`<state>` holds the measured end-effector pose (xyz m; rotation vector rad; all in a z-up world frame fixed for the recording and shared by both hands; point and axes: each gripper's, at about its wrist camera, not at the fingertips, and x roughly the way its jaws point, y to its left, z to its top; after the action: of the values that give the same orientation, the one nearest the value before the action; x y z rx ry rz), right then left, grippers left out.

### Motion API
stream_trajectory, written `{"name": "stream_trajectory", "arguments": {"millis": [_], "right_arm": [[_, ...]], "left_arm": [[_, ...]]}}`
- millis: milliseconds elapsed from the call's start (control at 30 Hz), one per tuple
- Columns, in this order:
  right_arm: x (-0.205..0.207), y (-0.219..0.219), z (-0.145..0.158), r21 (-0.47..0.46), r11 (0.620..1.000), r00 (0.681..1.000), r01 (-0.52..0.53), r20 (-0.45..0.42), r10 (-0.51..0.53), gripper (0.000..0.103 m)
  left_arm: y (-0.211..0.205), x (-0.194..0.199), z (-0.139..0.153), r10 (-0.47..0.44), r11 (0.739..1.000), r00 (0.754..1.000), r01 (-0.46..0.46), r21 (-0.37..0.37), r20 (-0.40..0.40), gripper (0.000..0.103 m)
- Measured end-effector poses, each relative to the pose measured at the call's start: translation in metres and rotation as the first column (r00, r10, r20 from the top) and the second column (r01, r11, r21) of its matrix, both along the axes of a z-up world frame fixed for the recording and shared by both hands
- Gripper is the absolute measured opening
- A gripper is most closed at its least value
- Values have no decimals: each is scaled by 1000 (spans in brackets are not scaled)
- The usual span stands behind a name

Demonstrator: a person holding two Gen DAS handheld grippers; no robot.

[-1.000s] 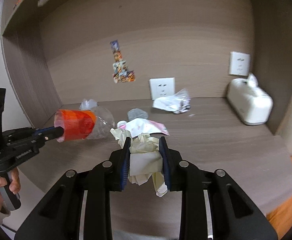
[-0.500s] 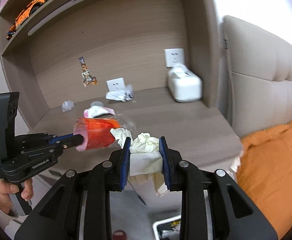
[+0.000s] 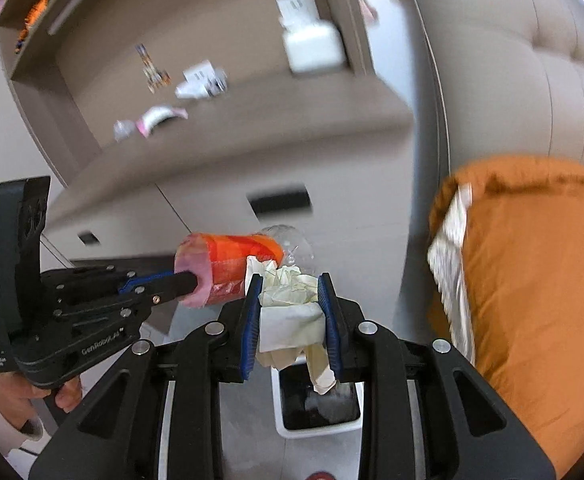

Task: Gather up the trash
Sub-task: 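Carry the bottle and wrapper to the white bin and open both tools, then move both tools back from the bin to the desk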

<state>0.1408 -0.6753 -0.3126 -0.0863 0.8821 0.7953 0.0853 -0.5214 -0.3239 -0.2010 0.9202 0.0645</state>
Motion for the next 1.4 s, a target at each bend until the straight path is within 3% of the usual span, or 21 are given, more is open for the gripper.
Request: {"name": "stream_trajectory", "arguments": {"millis": [167, 400, 533, 700, 733, 767, 800, 833, 867, 900, 1167, 1267, 1400], "right_arm": [[6, -3, -89, -37, 999, 996, 29, -80, -32, 29], [9, 16, -214, -84, 996, 982, 26, -187, -42, 29], [8, 29, -264, -118, 993, 978, 6, -206, -30, 29], [5, 42, -303, -155, 988, 974, -26, -225, -10, 30], [5, 44, -309, -158, 987, 973, -32, -233, -5, 31], [4, 47, -314, -153, 987, 967, -48, -254, 7, 39], [5, 51, -324, -169, 983, 962, -70, -271, 21, 60], [4, 52, -327, -188, 980, 967, -63, -253, 14, 74], [4, 52, -332, -175, 982, 967, -70, -253, 24, 97], [4, 51, -336, -181, 980, 966, -78, -258, 30, 99], [3, 48, -324, -209, 971, 969, -116, -240, 64, 99], [7, 44, -306, -203, 974, 970, -105, -237, 55, 99], [10, 33, -250, -183, 980, 975, -73, -219, 32, 99]], "left_arm": [[3, -6, -92, 26, 999, 993, -29, -22, -117, 2], [7, -13, -205, 27, 998, 975, -37, -41, -219, 2], [8, -17, -260, 39, 998, 961, -52, -41, -275, 2], [11, -18, -299, 49, 997, 948, -63, -34, -314, 2], [11, -17, -305, 51, 997, 947, -64, -32, -318, 2], [11, -15, -312, 48, 997, 944, -63, -35, -328, 3], [11, -13, -320, 35, 997, 937, -55, -47, -346, 6], [10, -11, -327, 31, 998, 930, -52, -47, -366, 17], [13, -11, -334, 15, 995, 927, -52, -88, -375, 61], [14, -10, -339, 12, 991, 921, -61, -116, -390, 95], [13, -1, -338, 29, 996, 914, -60, -65, -405, 98], [14, 5, -316, 38, 997, 915, -59, -40, -403, 98], [17, 10, -272, 58, 997, 917, -71, -18, -394, 98]]}}
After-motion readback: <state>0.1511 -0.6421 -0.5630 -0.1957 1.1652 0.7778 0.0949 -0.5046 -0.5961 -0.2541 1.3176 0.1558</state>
